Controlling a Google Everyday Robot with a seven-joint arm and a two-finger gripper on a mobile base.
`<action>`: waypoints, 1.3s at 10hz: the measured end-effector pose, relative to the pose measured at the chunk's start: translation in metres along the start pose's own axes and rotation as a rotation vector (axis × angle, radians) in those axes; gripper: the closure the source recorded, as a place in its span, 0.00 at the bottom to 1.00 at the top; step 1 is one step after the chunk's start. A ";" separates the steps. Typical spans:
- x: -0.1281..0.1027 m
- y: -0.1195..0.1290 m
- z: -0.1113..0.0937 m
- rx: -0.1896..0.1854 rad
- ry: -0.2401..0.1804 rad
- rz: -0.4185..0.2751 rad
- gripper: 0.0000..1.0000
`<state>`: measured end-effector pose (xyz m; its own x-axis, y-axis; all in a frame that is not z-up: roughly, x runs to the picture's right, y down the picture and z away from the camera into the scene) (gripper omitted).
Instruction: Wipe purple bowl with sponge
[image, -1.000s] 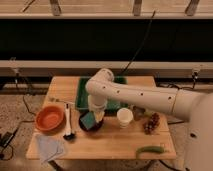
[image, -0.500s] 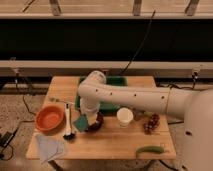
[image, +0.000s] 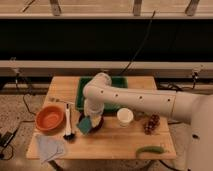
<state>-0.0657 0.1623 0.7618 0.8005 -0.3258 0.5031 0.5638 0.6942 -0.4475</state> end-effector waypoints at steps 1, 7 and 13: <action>0.019 0.002 -0.001 -0.002 0.009 0.022 1.00; 0.056 -0.023 -0.011 0.015 0.056 0.089 1.00; 0.012 -0.060 -0.001 0.020 0.092 0.041 1.00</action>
<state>-0.0896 0.1158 0.7941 0.8385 -0.3543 0.4140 0.5271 0.7201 -0.4512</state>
